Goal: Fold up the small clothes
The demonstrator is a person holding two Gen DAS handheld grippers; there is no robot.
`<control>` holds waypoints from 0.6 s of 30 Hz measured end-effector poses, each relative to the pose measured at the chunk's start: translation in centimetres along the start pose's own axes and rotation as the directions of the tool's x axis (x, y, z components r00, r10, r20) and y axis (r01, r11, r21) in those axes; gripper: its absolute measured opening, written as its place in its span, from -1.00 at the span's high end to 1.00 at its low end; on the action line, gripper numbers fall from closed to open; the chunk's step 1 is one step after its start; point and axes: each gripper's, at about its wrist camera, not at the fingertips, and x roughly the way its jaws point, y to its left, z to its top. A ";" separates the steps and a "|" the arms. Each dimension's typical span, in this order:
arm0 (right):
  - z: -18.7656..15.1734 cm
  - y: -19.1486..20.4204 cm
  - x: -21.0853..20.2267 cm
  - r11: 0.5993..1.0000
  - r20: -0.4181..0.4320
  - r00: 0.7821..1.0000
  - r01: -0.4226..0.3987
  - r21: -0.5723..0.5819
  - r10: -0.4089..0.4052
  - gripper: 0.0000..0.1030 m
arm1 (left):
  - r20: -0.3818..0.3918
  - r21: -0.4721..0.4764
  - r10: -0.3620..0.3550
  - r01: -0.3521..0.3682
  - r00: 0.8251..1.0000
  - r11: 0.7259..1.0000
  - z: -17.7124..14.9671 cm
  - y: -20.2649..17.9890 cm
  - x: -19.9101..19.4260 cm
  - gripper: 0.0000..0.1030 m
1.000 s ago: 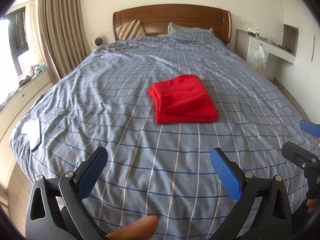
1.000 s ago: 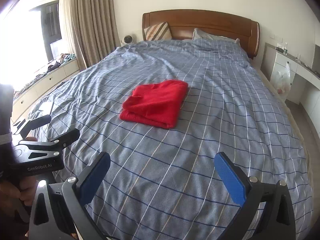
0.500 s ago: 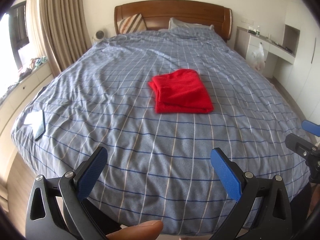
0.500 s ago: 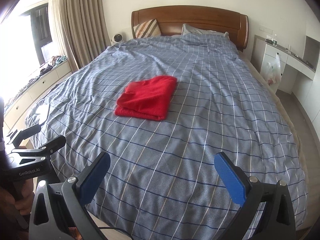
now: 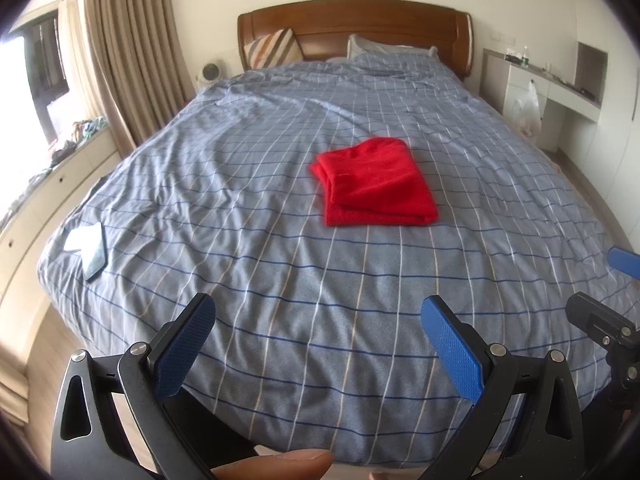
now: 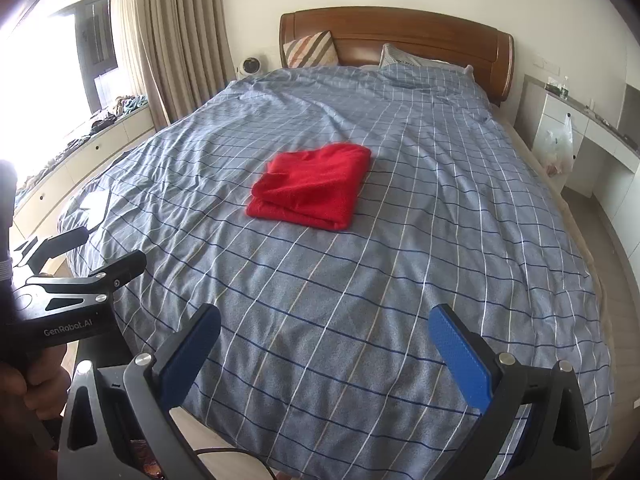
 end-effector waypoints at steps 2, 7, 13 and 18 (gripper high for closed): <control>0.1 0.2 -0.2 1.000 0.005 1.000 0.000 -0.004 0.000 -0.99 | -0.008 -0.002 -0.002 0.002 1.000 1.000 0.0 0.1 -0.1 -0.99; 0.3 0.6 -0.5 1.000 0.003 1.000 -0.005 -0.007 0.005 -0.99 | -0.019 0.003 0.007 -0.007 1.000 1.000 -0.1 0.0 -0.2 -0.99; 0.6 1.1 -0.5 1.000 -0.012 1.000 0.013 -0.014 -0.013 -0.99 | -0.015 0.004 0.005 -0.005 1.000 1.000 0.1 -0.2 -0.4 -0.99; 1.2 1.5 -1.0 0.996 0.002 0.997 0.076 -0.039 -0.076 -0.99 | 0.003 0.017 0.013 -0.013 1.000 1.000 0.3 -0.4 -0.6 -0.99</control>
